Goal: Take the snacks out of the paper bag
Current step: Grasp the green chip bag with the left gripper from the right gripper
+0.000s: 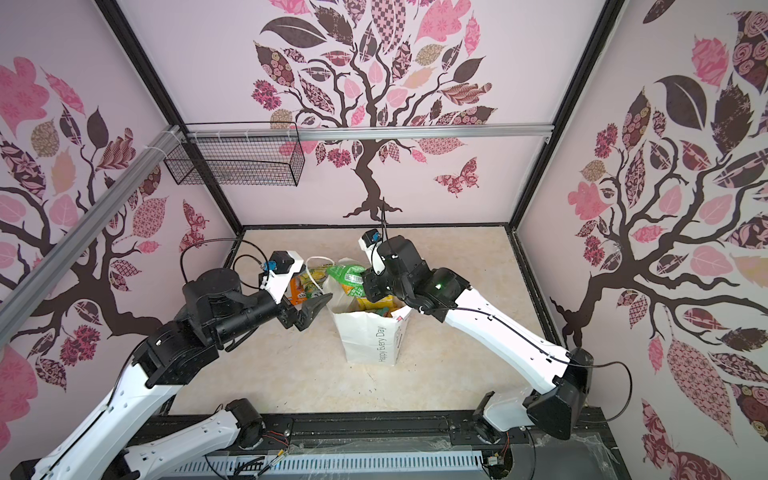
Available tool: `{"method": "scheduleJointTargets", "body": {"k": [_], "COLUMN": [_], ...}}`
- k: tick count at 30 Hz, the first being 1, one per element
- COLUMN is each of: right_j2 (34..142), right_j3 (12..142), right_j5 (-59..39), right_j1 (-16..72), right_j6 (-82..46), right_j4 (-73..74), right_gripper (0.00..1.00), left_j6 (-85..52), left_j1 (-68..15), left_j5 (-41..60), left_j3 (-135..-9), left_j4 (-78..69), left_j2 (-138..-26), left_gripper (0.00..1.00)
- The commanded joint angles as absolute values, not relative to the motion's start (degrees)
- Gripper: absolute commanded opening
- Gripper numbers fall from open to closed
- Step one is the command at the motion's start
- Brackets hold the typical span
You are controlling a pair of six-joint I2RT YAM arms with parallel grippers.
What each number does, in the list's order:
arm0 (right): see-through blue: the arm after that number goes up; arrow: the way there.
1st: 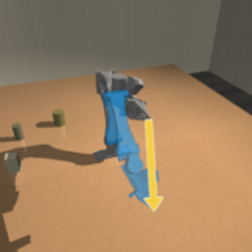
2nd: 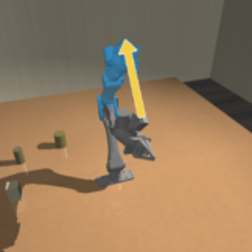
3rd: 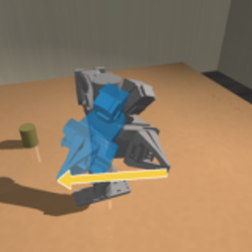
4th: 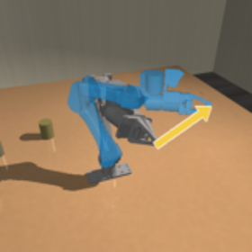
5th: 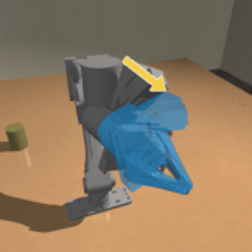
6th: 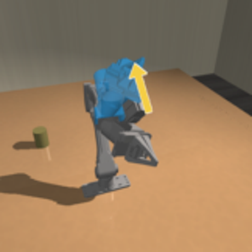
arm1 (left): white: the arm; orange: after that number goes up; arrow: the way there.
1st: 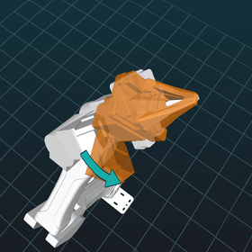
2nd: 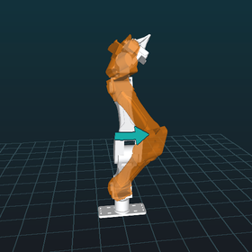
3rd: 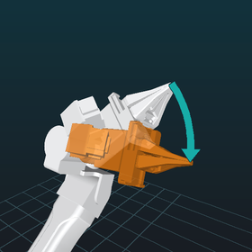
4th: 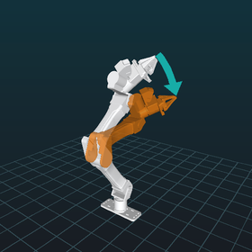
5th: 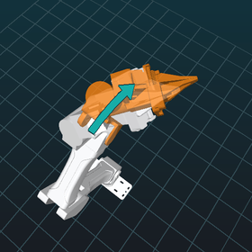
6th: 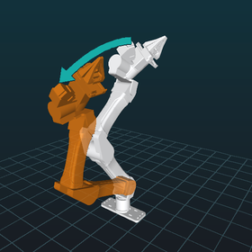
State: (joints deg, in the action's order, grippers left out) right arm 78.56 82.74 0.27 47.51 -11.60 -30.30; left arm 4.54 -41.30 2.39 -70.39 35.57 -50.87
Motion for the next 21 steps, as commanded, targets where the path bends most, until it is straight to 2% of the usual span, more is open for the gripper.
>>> {"method": "scheduleJointTargets", "body": {"k": [1, 7, 13, 21], "right_j2": [74.2, 69.22, 63.1, 57.21], "right_j3": [82.0, 79.89, 76.83, 74.01], "right_j5": [1.11, 2.14, 3.31, 3.56], "right_j1": [47.74, 47.73, 47.74, 47.74], "right_j6": [-12.18, -12.61, -12.92, -9.15], "right_j4": [-27.96, -24.74, -18.91, -12.79], "right_gripper": [0.02, 0.01, 0.02, 0.02], "left_j6": [-4.25, -16.89, -34.33, -58.5], "left_j1": [-41.48, -41.44, -41.45, -41.42], "left_j5": [-0.82, -4.6, -8.27, -0.15], "left_j3": [-72.26, -75.04, -72.36, -70.85], "left_j4": [33.94, 33.49, 28.12, 18.23], "left_j2": [-52.17, -52.91, -51.0, -53.35], "left_gripper": [0.94, 0.9, 0.84, 0.79]}}
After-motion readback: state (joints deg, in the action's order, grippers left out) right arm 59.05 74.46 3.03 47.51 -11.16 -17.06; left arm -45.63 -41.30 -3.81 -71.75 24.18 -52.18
